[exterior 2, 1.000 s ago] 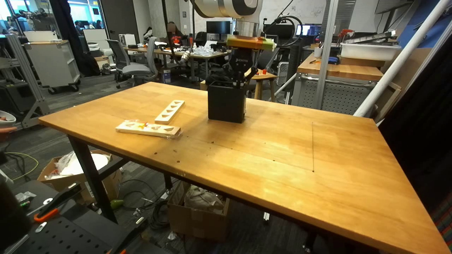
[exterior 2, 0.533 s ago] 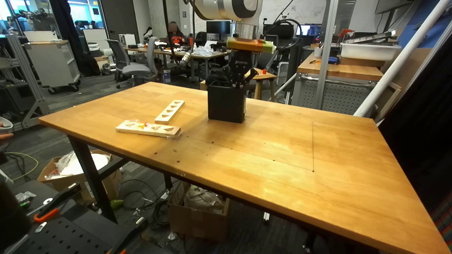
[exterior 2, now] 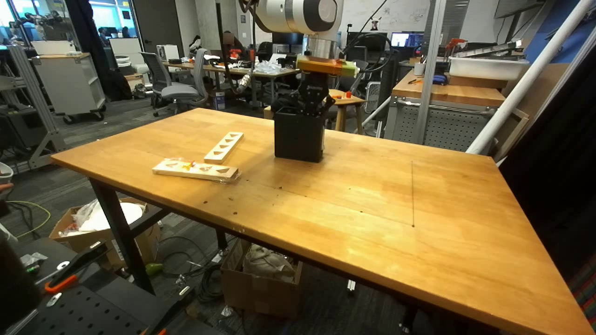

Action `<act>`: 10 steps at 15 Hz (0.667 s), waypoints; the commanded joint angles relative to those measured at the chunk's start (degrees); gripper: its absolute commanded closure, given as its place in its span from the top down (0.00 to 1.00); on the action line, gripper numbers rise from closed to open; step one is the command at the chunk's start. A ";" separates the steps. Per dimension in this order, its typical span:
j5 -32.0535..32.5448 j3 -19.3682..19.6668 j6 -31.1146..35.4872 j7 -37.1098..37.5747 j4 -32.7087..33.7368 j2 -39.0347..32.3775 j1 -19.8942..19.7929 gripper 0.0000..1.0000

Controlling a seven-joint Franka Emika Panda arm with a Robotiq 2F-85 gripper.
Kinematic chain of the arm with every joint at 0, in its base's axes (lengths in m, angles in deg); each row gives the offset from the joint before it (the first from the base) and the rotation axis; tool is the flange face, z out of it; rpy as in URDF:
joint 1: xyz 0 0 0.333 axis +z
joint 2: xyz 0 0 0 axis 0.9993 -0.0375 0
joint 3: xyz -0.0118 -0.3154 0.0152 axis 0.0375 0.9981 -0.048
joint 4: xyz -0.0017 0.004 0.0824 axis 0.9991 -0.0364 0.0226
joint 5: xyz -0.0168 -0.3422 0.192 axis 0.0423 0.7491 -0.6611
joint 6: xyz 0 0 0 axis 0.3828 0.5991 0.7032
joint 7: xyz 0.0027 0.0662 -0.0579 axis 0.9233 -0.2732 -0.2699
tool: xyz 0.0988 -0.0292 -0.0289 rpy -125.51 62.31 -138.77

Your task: Put the towel inside the black basket

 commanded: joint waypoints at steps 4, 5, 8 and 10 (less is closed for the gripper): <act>-1.02 -1.14 0.69 -1.47 1.30 -2.37 0.00 0.00; -1.01 -1.24 0.68 -1.51 1.31 -2.54 -0.01 0.00; -1.08 -1.38 0.86 -1.67 1.00 -2.52 -0.15 0.00; -1.19 -1.43 0.99 -1.83 0.94 -2.54 -0.22 0.00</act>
